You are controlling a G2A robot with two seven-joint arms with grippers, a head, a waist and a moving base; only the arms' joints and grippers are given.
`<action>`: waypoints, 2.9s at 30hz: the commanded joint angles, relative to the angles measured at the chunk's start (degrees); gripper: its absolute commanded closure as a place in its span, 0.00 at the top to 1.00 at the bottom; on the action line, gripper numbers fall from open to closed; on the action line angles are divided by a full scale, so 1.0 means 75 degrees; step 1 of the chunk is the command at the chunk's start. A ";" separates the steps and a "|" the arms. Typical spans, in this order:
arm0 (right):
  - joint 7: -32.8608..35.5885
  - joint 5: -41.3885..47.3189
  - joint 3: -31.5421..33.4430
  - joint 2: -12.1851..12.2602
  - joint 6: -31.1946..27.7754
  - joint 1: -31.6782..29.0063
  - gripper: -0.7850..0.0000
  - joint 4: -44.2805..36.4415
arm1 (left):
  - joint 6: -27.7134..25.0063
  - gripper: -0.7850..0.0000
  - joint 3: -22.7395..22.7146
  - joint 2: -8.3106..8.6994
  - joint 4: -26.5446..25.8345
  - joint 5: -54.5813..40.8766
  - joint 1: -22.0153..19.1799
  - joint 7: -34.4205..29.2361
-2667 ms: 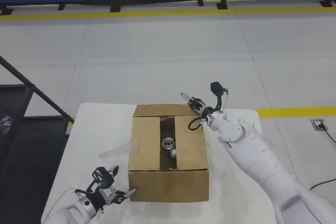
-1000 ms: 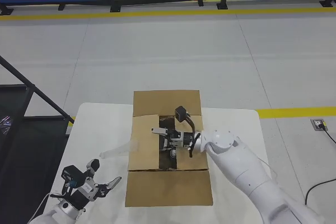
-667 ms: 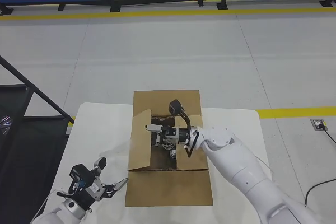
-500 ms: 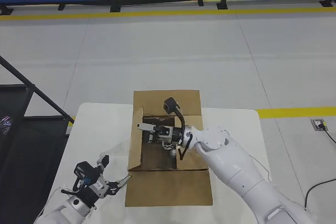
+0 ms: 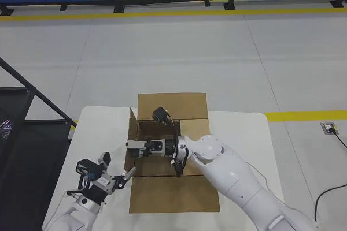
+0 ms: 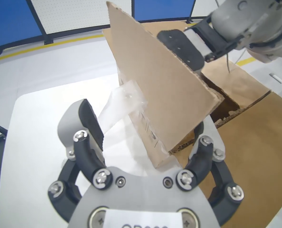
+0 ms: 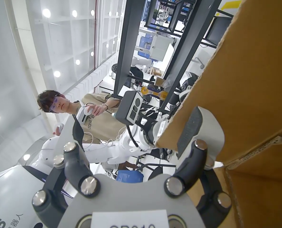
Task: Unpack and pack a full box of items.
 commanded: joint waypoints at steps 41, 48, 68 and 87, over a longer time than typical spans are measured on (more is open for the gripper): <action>-0.0089 -0.2858 0.3788 0.1568 0.0310 -0.3433 1.00 -0.4906 | 0.0051 1.00 -0.1298 -0.0001 0.0840 -0.0080 0.0301 0.0172; 0.0032 -0.2699 0.3927 0.1640 0.0033 -0.3564 1.00 -0.4917 | -0.0204 1.00 -0.2080 0.0020 -0.0300 -0.0546 0.0781 0.0351; 0.0055 -0.3396 0.6742 0.2352 -0.2215 -0.6292 1.00 -0.7012 | -0.1764 1.00 0.0081 0.0101 -0.1380 -0.2381 -0.1335 -0.2948; -0.0476 -0.3806 0.6911 0.2388 -0.2047 -0.6639 1.00 -0.7212 | -0.1498 1.00 0.1688 -0.0052 -0.0186 -0.3316 -0.2667 -0.3820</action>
